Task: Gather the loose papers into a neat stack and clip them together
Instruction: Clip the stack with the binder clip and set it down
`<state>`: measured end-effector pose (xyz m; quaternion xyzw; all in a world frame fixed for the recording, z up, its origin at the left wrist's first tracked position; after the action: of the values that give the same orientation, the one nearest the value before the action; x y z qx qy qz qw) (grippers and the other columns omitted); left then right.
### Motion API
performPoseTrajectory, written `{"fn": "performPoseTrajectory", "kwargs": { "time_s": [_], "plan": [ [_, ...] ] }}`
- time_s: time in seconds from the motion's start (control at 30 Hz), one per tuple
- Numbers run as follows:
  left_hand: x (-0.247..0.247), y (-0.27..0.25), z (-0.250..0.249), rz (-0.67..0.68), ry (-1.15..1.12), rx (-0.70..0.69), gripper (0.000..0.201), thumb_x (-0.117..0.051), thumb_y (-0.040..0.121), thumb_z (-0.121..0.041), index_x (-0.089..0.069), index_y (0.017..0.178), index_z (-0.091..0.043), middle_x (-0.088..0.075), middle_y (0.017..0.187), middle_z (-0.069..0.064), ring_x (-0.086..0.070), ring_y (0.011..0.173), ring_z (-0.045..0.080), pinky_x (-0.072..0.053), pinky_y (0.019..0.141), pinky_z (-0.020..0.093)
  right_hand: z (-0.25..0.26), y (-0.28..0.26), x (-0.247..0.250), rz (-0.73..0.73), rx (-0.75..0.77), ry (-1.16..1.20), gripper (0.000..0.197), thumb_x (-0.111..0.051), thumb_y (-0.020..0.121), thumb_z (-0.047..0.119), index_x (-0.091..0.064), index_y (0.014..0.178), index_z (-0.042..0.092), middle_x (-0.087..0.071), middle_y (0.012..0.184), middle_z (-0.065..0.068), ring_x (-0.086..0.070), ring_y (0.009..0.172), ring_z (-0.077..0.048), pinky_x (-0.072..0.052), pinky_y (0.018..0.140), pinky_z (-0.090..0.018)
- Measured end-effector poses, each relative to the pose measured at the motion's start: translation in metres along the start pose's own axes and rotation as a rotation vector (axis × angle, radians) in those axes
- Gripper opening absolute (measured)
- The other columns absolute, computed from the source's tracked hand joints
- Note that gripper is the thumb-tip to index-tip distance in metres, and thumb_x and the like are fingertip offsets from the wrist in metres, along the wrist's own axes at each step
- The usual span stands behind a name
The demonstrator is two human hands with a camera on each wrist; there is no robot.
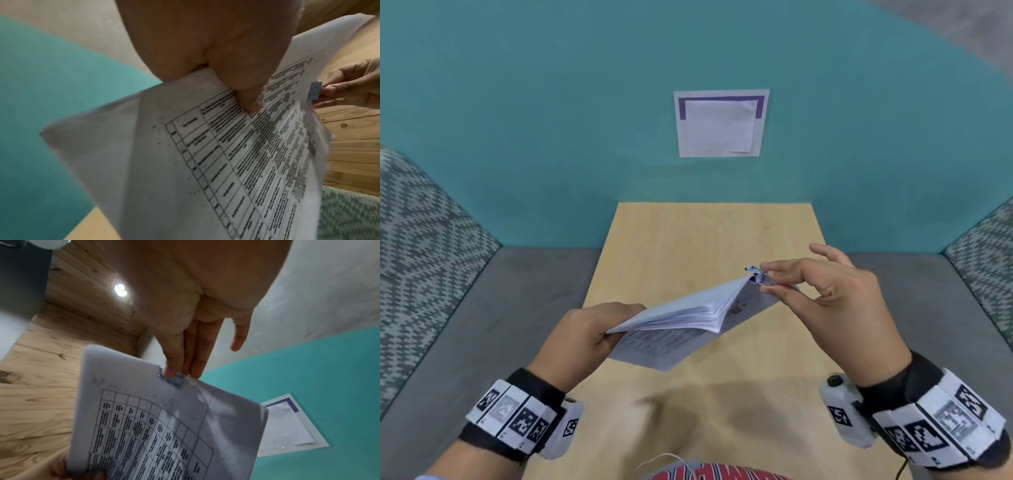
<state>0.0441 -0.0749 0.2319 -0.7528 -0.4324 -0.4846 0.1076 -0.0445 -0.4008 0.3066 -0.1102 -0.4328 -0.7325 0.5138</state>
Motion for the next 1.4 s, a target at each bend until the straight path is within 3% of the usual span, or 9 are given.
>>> {"fn": "performPoseTrajectory", "kwargs": {
  "time_s": [0.23, 0.43, 0.5, 0.6, 0.77, 0.93, 1.03, 1.13, 1.4],
  "plan": [
    [0.021, 0.007, 0.008, 0.012, 0.118, -0.087, 0.043, -0.047, 0.090, -0.015, -0.074, 0.117, -0.036, -0.078, 0.095, -0.010, -0.075, 0.082, 0.021, -0.061, 0.064, 0.040, 0.005, 0.003, 0.005, 0.164, -0.081, 0.025, 0.013, -0.083, 0.084, 0.025, -0.075, 0.095, 0.024, -0.075, 0.105, 0.029, -0.069, 0.105, 0.007, -0.048, 0.108, -0.032],
    [0.001, 0.001, 0.017, 0.003, -0.207, 0.103, 0.018, -0.057, 0.096, -0.038, -0.075, 0.095, -0.037, -0.075, 0.082, -0.019, -0.068, 0.074, -0.001, -0.051, 0.065, 0.024, 0.005, -0.002, -0.005, 0.213, -0.185, 0.194, 0.036, -0.088, 0.081, 0.025, -0.071, 0.112, 0.031, -0.078, 0.103, 0.024, -0.070, 0.107, 0.005, -0.049, 0.094, -0.011],
    [-0.014, -0.001, 0.026, 0.001, -0.295, 0.259, 0.052, -0.061, 0.088, -0.071, -0.061, 0.067, -0.024, -0.057, 0.064, -0.017, -0.049, 0.058, 0.003, -0.036, 0.057, 0.026, 0.004, -0.003, -0.007, 0.155, -0.206, 0.247, 0.018, -0.087, 0.082, 0.020, -0.079, 0.095, 0.029, -0.079, 0.094, 0.020, -0.074, 0.094, -0.004, -0.053, 0.088, -0.016],
    [-0.040, -0.008, 0.036, 0.067, -0.375, 0.372, 0.078, -0.061, 0.078, -0.087, -0.049, 0.064, -0.011, -0.045, 0.067, -0.009, -0.041, 0.062, 0.009, -0.031, 0.059, 0.030, 0.008, -0.006, -0.015, 0.150, -0.225, 0.325, 0.014, -0.088, 0.079, 0.020, -0.082, 0.090, 0.026, -0.080, 0.088, 0.012, -0.072, 0.081, -0.011, -0.053, 0.082, -0.015],
    [-0.058, -0.012, 0.041, 0.247, -0.487, 0.511, 0.069, -0.071, 0.078, -0.079, -0.080, 0.096, -0.014, -0.082, 0.100, -0.005, -0.077, 0.092, 0.020, -0.059, 0.086, 0.041, 0.004, -0.014, -0.028, 0.181, -0.255, 0.276, 0.011, -0.082, 0.087, 0.021, -0.081, 0.094, 0.030, -0.079, 0.093, 0.019, -0.073, 0.090, -0.007, -0.054, 0.083, -0.019],
    [-0.010, 0.012, -0.010, 0.192, -0.438, 0.299, 0.051, -0.082, 0.078, -0.057, -0.072, 0.124, -0.038, -0.072, 0.131, -0.020, -0.067, 0.122, 0.004, -0.049, 0.111, 0.033, -0.004, -0.027, -0.039, 0.270, -0.086, -0.068, 0.008, -0.075, 0.090, 0.034, -0.078, 0.097, 0.038, -0.076, 0.091, 0.028, -0.068, 0.088, -0.003, -0.053, 0.087, -0.029],
    [0.009, 0.038, -0.071, 0.147, -0.391, 0.170, 0.040, -0.076, 0.086, -0.058, -0.075, 0.119, -0.038, -0.075, 0.121, -0.019, -0.067, 0.119, 0.005, -0.050, 0.100, 0.017, -0.008, -0.034, -0.046, 0.306, -0.013, -0.164, 0.009, -0.069, 0.088, 0.036, -0.078, 0.092, 0.037, -0.075, 0.082, 0.024, -0.065, 0.075, -0.004, -0.050, 0.098, -0.032],
    [-0.009, 0.055, -0.107, 0.265, -0.124, 0.044, 0.032, -0.066, 0.094, -0.059, -0.077, 0.116, -0.038, -0.076, 0.110, -0.020, -0.067, 0.109, -0.001, -0.055, 0.092, 0.025, -0.006, -0.038, -0.055, 0.346, 0.063, -0.228, 0.006, -0.071, 0.085, 0.033, -0.075, 0.086, 0.037, -0.073, 0.076, 0.021, -0.064, 0.068, 0.000, -0.044, 0.105, -0.030],
    [-0.032, 0.072, -0.092, 0.274, -0.300, 0.206, 0.013, -0.070, 0.099, -0.027, -0.082, 0.097, -0.023, -0.082, 0.086, -0.007, -0.075, 0.080, 0.004, -0.057, 0.079, 0.022, -0.009, -0.038, -0.061, 0.266, 0.108, -0.230, 0.008, -0.078, 0.081, 0.025, -0.077, 0.083, 0.032, -0.075, 0.075, 0.018, -0.068, 0.066, -0.006, -0.047, 0.102, -0.034]
  ]
}}
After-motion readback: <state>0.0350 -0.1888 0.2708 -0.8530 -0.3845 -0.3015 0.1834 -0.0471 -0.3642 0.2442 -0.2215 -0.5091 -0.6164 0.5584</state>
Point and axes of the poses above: each hand's wrist, its own y-axis towards the middle knuckle, its own x-axis out of the back of the hand, z = x × y, the point moved 3 cm from there along y, towards the middle knuckle
